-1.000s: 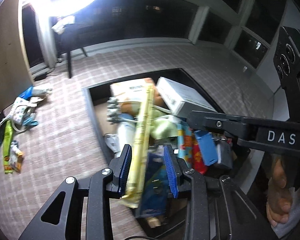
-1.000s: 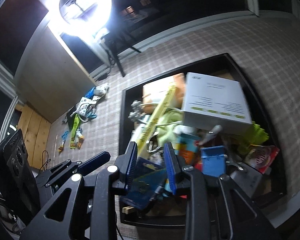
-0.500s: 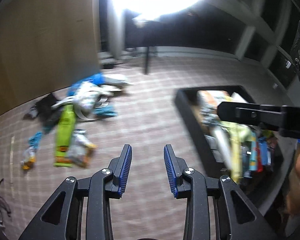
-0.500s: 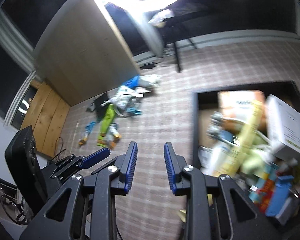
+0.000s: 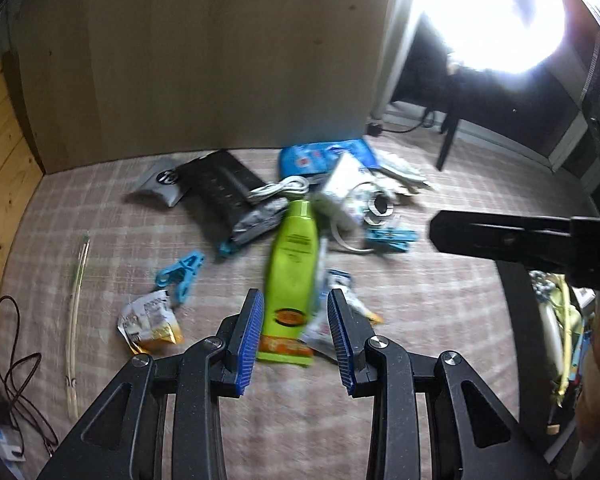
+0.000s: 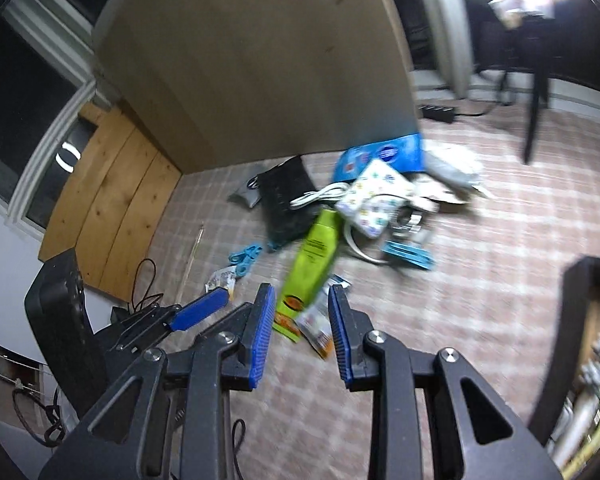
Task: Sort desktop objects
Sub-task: 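Move the left tool back to the green lotion bottle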
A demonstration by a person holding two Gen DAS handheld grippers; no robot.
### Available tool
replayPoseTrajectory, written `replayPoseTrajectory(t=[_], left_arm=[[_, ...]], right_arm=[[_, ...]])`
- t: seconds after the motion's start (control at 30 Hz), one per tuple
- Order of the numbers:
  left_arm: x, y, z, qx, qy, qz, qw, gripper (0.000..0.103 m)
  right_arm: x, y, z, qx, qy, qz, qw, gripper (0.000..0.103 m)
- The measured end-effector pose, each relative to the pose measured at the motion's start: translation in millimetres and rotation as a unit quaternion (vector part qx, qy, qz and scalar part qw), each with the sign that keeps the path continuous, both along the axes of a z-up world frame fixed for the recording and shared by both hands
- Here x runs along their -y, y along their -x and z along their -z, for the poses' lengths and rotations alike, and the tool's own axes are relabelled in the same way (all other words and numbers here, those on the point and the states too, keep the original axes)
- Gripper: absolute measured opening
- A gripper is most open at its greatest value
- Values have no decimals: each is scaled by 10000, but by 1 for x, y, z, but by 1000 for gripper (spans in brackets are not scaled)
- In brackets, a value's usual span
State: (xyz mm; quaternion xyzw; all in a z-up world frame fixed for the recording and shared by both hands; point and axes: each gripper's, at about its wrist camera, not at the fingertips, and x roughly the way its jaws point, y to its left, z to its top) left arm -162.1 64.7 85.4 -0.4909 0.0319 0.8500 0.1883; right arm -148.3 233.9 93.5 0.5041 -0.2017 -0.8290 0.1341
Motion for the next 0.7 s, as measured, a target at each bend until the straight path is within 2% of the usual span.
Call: replayPoseTrajectory(t=[0.17, 0.43, 0.7], left_arm=[[5, 24, 22, 218, -21, 22, 9998, 32], [-3, 45, 46, 409, 2, 228, 9989, 32], [-6, 62, 65, 589, -71, 305, 9978, 32]], right_arm=[[23, 40, 31, 388, 134, -280, 9988, 28], [30, 81, 74, 751, 80, -151, 9970, 28], [30, 101, 100, 961, -11, -37, 9954, 28]])
